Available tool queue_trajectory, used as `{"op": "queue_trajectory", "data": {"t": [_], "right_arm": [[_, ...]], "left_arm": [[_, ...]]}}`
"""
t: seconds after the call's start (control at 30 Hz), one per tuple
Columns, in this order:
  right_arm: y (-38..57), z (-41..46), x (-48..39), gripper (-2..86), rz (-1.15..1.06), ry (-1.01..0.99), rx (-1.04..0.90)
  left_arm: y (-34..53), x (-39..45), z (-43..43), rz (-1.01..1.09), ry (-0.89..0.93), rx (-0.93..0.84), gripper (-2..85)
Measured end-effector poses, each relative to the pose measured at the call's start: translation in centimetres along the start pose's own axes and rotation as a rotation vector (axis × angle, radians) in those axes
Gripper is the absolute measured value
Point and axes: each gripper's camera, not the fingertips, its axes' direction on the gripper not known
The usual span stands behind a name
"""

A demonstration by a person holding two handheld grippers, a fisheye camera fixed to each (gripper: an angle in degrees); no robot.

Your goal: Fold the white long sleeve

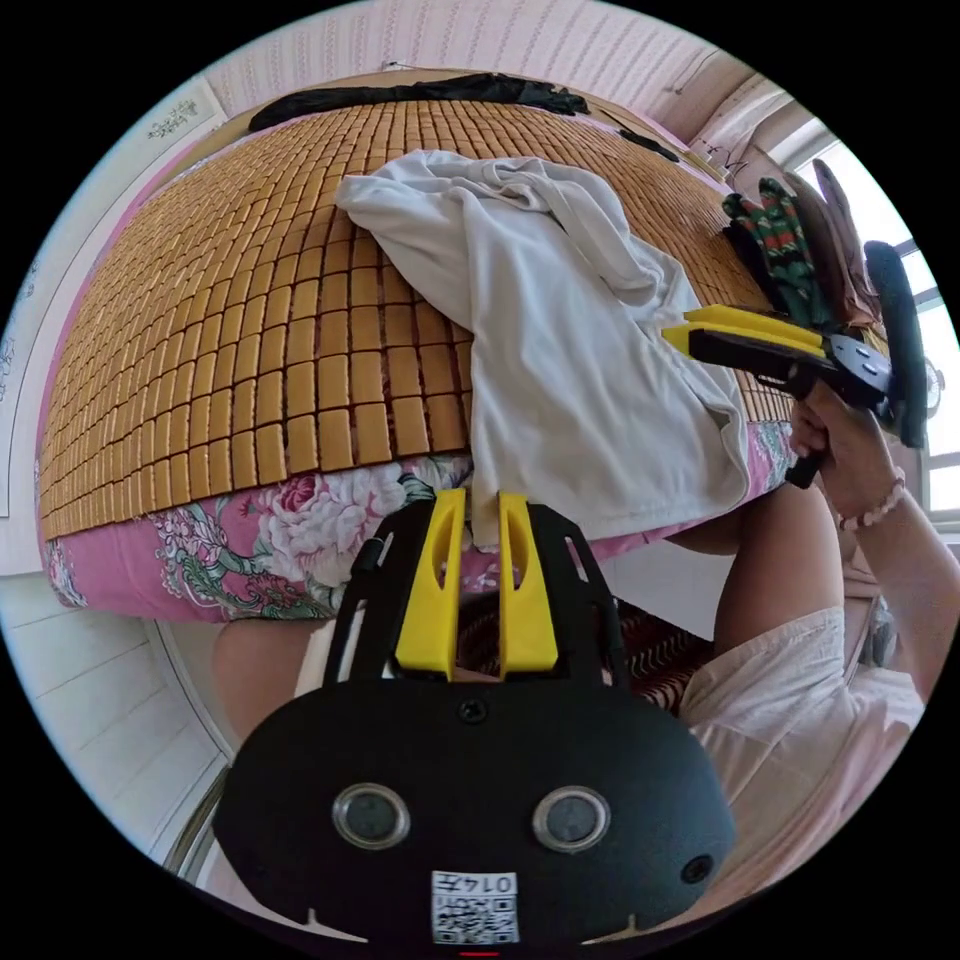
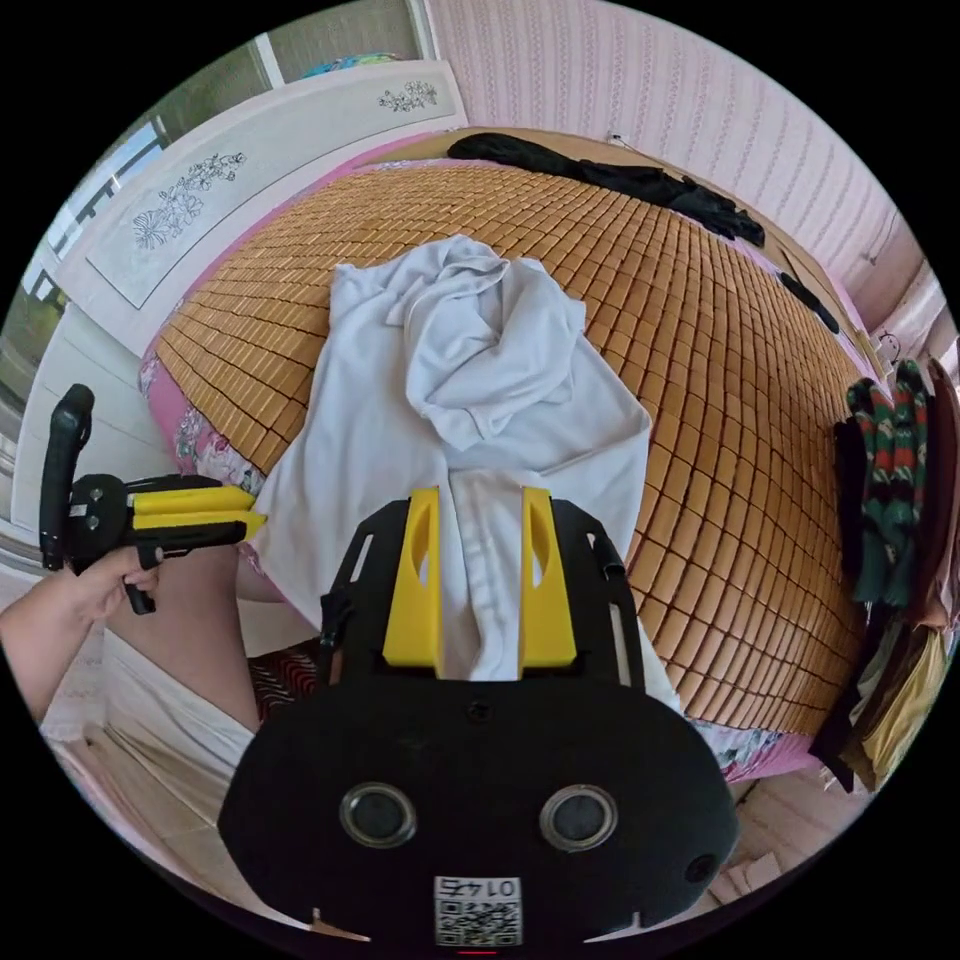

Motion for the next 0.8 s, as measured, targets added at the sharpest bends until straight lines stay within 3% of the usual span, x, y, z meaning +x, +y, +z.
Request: {"op": "queue_trajectory", "data": {"t": [0.13, 0.3, 0.43, 0.67, 0.8], "right_arm": [[-0.6, -1.3, 2.3, 1.4, 0.028, -0.03, 0.012], [3.6, -7.1, 9.6, -0.2, 0.175, -0.264, 0.198], [8.1, -10.1, 13.3, -0.1, 0.274, -0.326, 0.304], [14.3, -8.0, 16.3, 2.2, 0.419, -0.329, 0.135], [13.7, -7.8, 16.5, 7.4, 0.462, -0.346, 0.149]], "left_arm": [[1.2, -1.6, -2.6, 0.036, 0.075, 0.0, 0.7], [4.6, -4.3, -8.7, 0.029, 0.182, 0.116, -0.6], [8.5, -7.2, -13.9, -0.012, 0.303, 0.232, -0.8], [13.5, -9.9, -15.9, -0.102, 0.343, 0.185, -1.0], [14.7, -9.2, -16.6, -0.07, 0.318, 0.131, -1.0]]}}
